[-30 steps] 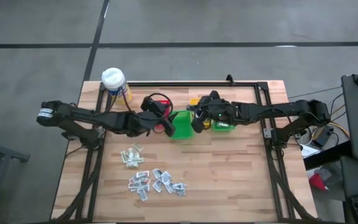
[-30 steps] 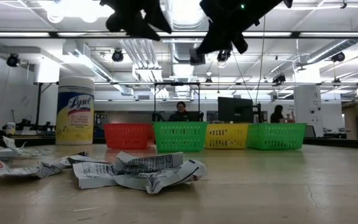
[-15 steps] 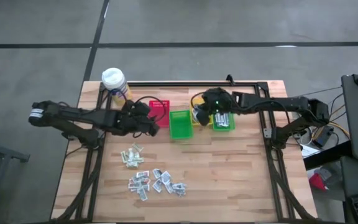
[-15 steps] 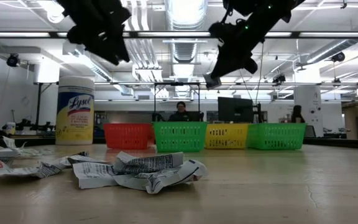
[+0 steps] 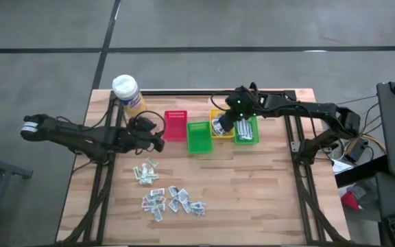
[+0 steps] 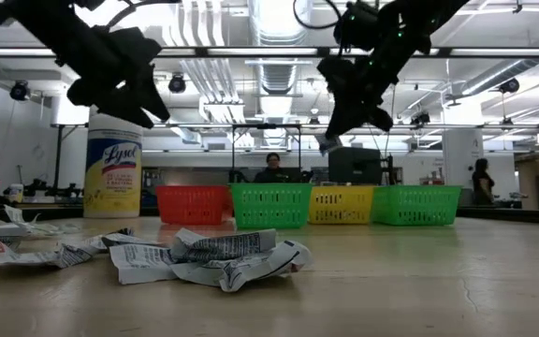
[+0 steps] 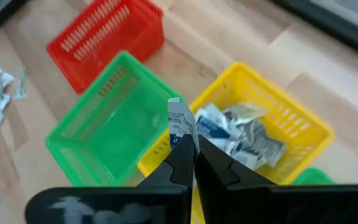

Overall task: Pick & Place First Aid Supplies
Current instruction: Put the alcohol pad into the yellow basket

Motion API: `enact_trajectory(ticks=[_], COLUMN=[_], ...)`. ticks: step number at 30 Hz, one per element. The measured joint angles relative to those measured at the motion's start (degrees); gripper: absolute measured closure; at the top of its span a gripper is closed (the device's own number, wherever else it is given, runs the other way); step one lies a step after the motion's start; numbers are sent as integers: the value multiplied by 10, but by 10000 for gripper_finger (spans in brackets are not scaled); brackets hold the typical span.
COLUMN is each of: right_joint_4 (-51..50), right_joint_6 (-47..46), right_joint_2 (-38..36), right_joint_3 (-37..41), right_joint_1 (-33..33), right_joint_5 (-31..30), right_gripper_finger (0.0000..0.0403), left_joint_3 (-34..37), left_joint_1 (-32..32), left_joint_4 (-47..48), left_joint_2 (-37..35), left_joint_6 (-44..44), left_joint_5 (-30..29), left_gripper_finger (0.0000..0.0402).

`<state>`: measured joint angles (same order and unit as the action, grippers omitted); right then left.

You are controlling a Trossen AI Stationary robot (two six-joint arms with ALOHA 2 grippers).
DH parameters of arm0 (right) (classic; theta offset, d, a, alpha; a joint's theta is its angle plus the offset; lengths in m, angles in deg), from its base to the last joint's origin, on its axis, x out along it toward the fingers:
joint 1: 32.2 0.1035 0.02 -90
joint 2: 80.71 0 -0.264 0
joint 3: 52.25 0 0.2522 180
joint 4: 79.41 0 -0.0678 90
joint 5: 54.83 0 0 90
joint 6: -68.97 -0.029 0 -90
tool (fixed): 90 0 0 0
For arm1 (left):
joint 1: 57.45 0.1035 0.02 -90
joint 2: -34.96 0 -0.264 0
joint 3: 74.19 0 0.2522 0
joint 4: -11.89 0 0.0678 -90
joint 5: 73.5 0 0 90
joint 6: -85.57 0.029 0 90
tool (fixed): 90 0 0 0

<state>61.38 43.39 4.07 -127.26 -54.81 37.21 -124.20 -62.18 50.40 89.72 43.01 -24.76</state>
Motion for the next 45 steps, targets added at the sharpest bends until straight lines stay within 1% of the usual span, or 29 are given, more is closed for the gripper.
enact_trajectory(ticks=[4,7,10,15,19,26,30,34,41,45], right_joint_4=[-1,-1,0,0,0,4,4,5,0,-33], right_joint_6=[0,0,0,-10,-10,5,35,43,51,75], right_joint_2=[33,52,65,81,96,126,135,133,130,130], right_joint_3=[0,0,-1,-1,-1,-1,-1,-1,-7,-28], right_joint_1=[-5,-9,-15,-31,-40,-41,-41,-41,-41,-41], right_joint_5=[28,44,64,98,101,100,81,66,65,65], right_gripper_finger=[395,395,395,395,394,394,392,370,303,271], left_joint_3=[52,83,105,118,122,122,122,122,122,122], left_joint_1=[0,0,0,0,0,0,0,0,0,0], left_joint_4=[-72,-118,-145,-147,-147,-145,-144,-144,-135,-133], left_joint_2=[-45,-84,-121,-175,-205,-223,-223,-223,-223,-223], left_joint_6=[36,66,86,113,133,145,145,145,145,145], left_joint_5=[21,51,68,69,69,69,69,69,69,69], left_gripper_finger=[179,179,179,179,179,179,179,179,179,179])
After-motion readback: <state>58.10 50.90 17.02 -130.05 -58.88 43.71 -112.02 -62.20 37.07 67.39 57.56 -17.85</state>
